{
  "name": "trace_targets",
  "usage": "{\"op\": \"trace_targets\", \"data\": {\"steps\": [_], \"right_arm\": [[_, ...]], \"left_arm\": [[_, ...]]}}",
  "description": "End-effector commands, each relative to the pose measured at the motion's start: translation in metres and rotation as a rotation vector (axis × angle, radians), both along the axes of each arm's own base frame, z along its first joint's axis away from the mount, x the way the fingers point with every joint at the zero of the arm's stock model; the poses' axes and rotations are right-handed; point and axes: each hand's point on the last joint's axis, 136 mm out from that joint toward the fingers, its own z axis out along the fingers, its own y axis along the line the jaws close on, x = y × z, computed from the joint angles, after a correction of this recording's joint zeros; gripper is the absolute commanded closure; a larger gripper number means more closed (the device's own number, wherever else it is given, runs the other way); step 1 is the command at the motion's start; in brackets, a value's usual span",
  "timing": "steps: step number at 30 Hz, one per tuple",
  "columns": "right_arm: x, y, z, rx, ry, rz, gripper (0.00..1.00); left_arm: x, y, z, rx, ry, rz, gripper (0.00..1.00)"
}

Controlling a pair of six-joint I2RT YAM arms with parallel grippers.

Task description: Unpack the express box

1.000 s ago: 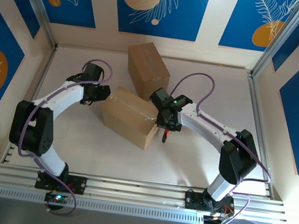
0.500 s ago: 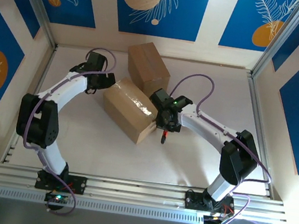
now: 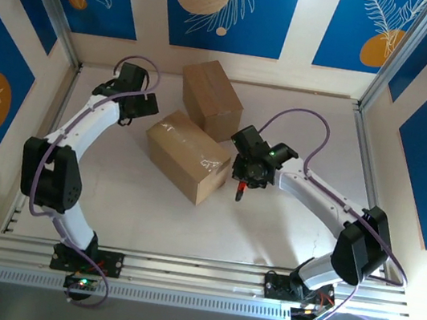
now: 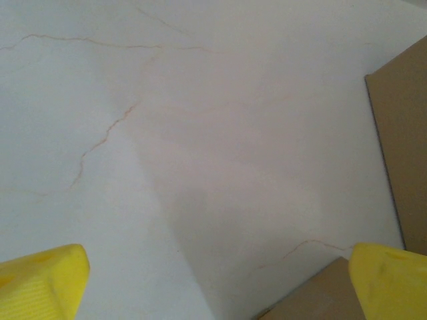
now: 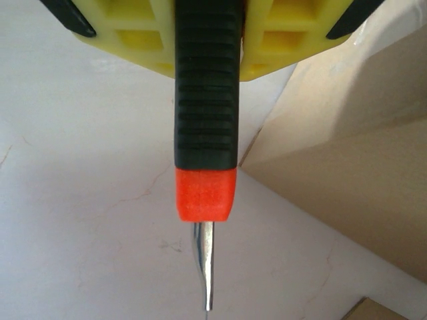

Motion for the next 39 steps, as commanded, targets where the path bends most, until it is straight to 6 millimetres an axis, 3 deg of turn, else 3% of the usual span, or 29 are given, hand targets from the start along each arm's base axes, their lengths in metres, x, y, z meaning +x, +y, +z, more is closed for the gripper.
{"op": "trace_targets", "data": {"steps": [1, 3, 6, 14, 19, 24, 39], "right_arm": [[-0.007, -0.016, 0.014, 0.015, -0.019, 0.003, 1.00], [-0.008, -0.029, 0.018, 0.026, -0.023, -0.008, 1.00], [-0.011, -0.044, 0.022, 0.052, -0.027, -0.028, 1.00], [-0.017, -0.068, 0.032, 0.097, -0.046, -0.058, 1.00], [-0.020, -0.069, 0.033, 0.113, -0.049, -0.059, 1.00], [-0.021, -0.066, 0.029, 0.131, -0.043, -0.055, 1.00], [-0.023, -0.065, 0.026, 0.138, -0.036, -0.052, 1.00]], "left_arm": [[-0.025, 0.011, 0.051, -0.028, -0.100, 0.035, 0.00], [-0.038, 0.005, 0.068, -0.070, -0.127, 0.016, 0.00], [-0.051, -0.010, 0.075, -0.160, -0.132, -0.027, 0.00], [-0.064, -0.038, 0.033, -0.256, 0.027, -0.034, 0.00], [-0.058, -0.060, 0.021, -0.288, 0.040, -0.069, 0.00], [-0.049, -0.075, 0.024, -0.316, -0.008, -0.095, 0.00], [-0.037, -0.102, -0.005, -0.278, 0.034, -0.152, 0.00]]}}
